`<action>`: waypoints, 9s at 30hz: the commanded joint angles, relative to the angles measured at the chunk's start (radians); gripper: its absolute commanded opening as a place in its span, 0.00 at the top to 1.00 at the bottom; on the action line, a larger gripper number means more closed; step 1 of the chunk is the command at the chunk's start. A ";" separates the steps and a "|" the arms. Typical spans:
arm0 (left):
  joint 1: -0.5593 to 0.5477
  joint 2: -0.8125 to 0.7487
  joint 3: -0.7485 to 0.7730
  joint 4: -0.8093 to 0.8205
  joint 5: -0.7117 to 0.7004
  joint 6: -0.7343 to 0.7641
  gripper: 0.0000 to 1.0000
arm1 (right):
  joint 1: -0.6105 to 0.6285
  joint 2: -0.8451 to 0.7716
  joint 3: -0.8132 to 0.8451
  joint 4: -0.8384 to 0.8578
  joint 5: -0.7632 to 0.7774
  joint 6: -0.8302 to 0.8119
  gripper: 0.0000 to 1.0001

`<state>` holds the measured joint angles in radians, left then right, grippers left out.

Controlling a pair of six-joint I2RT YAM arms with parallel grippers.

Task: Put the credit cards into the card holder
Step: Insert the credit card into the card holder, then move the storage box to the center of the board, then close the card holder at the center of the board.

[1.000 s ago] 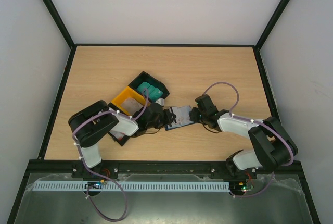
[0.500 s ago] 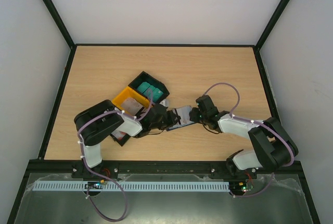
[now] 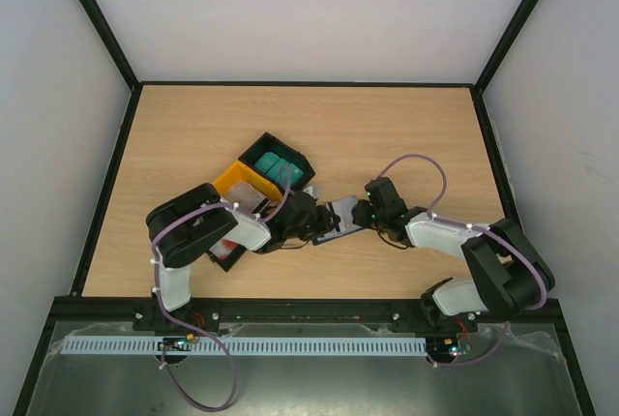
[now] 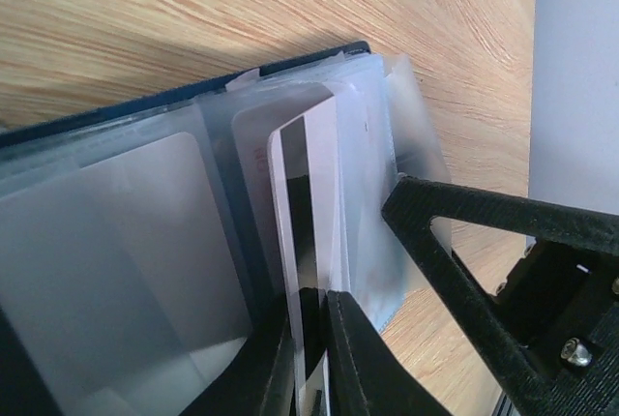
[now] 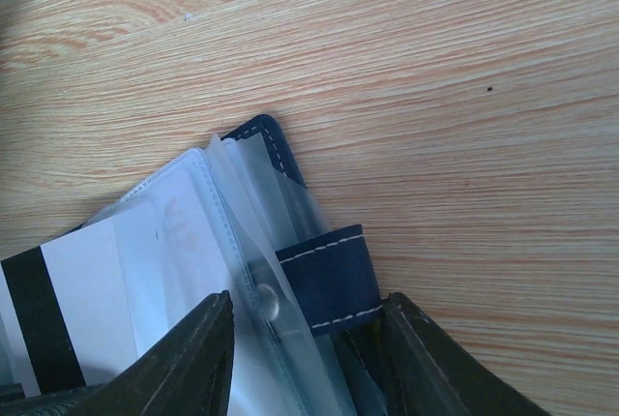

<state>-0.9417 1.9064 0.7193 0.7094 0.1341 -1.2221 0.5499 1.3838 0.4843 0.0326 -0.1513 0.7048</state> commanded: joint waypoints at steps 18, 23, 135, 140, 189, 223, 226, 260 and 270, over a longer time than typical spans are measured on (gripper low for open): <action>-0.025 -0.042 0.088 -0.230 -0.024 0.176 0.69 | 0.000 -0.033 -0.096 -0.052 -0.160 0.083 0.62; -0.025 -0.097 0.093 -0.323 -0.016 0.184 0.57 | -0.001 -0.040 -0.096 -0.067 -0.128 0.075 0.62; 0.047 -0.287 0.084 -0.758 -0.224 0.317 0.42 | 0.001 0.017 0.080 -0.179 0.123 -0.046 0.61; 0.099 -0.334 0.009 -0.845 -0.310 0.280 0.45 | 0.001 -0.026 0.101 -0.191 0.113 -0.037 0.59; 0.134 -0.328 -0.009 -0.706 -0.154 0.322 0.41 | 0.000 -0.009 0.119 -0.261 0.218 -0.015 0.69; 0.055 -0.163 0.109 -0.980 -0.262 0.424 0.52 | 0.041 0.182 0.232 -0.124 0.023 -0.177 0.57; 0.040 -0.134 0.135 -1.030 -0.291 0.438 0.55 | 0.060 0.194 0.247 -0.113 0.024 -0.200 0.56; 0.033 -0.047 0.184 -0.795 -0.145 0.420 0.59 | 0.087 0.006 0.310 -0.291 0.037 -0.078 0.98; 0.073 -0.011 0.063 -0.382 0.029 0.306 0.61 | 0.087 -0.017 0.247 -0.212 -0.199 0.025 0.98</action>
<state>-0.8806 1.8301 0.8654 0.2420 0.0307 -0.8463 0.6308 1.3762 0.7757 -0.2260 -0.2131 0.6662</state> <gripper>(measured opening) 0.386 0.027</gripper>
